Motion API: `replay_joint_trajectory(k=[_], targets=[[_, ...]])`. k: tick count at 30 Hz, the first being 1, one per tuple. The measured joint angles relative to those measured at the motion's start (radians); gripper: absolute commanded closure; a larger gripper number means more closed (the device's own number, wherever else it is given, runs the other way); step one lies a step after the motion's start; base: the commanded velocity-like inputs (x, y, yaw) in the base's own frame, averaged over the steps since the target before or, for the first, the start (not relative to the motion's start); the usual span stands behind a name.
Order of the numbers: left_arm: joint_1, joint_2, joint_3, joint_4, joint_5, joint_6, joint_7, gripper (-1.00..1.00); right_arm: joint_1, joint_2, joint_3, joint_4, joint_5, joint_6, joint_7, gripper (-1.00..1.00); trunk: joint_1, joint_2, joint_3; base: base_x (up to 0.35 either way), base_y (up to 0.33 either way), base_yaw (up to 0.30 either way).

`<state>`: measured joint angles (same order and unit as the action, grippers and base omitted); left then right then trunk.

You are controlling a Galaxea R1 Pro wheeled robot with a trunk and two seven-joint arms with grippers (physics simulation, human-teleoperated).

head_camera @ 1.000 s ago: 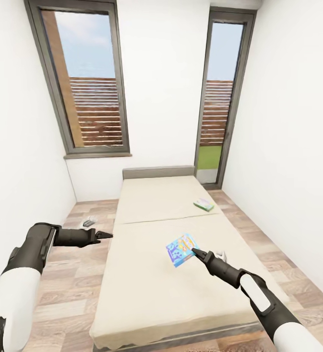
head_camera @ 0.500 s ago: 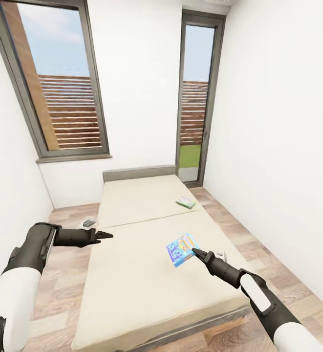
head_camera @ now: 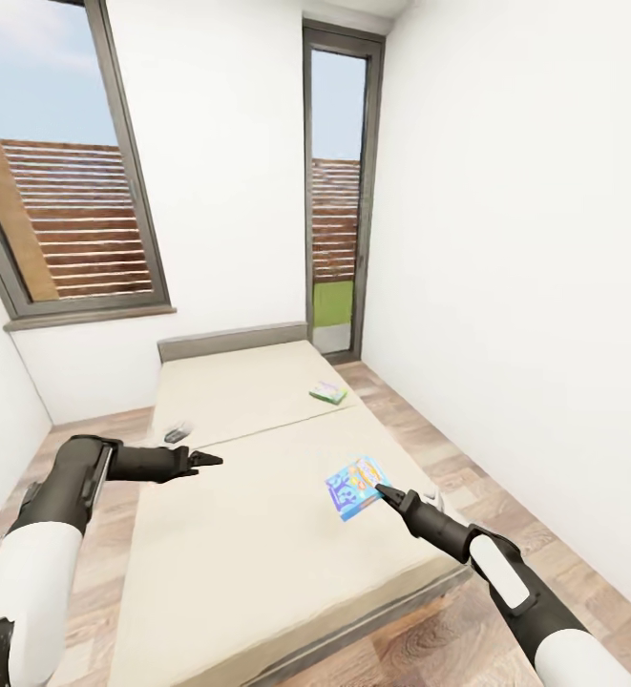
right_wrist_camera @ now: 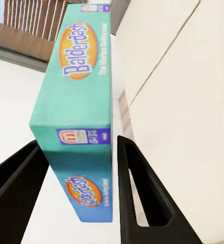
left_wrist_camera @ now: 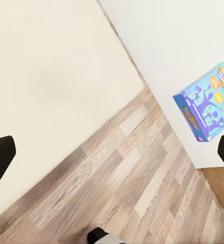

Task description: Put all the toys in the child's room - the three board games (two on the bed and one on the table), the two jigsaw puzzles on the table, and the tennis ball on the table - inside the toy box on the table in the child's room.

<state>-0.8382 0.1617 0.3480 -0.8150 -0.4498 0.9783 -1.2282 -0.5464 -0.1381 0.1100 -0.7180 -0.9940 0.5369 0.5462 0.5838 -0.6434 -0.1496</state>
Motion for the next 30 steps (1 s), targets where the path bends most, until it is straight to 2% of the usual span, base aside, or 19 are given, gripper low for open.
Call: replay_joint_trajectory(k=[23, 30], targets=[[0.000, -0.002, 0.000, 0.000, 0.000, 0.000, -0.007, -1.00, -0.001, -0.002, -0.002, 0.002, -0.002, 0.000, 0.001, 1.00, 0.000, 0.000, -0.002, 0.000, 0.000, -0.275], [0.000, -0.011, 0.000, 0.000, 0.000, 0.000, -0.005, -1.00, -0.002, -0.002, -0.002, 0.006, -0.003, -0.001, 0.001, 1.00, 0.000, 0.000, -0.002, 0.000, 0.000, -0.277]])
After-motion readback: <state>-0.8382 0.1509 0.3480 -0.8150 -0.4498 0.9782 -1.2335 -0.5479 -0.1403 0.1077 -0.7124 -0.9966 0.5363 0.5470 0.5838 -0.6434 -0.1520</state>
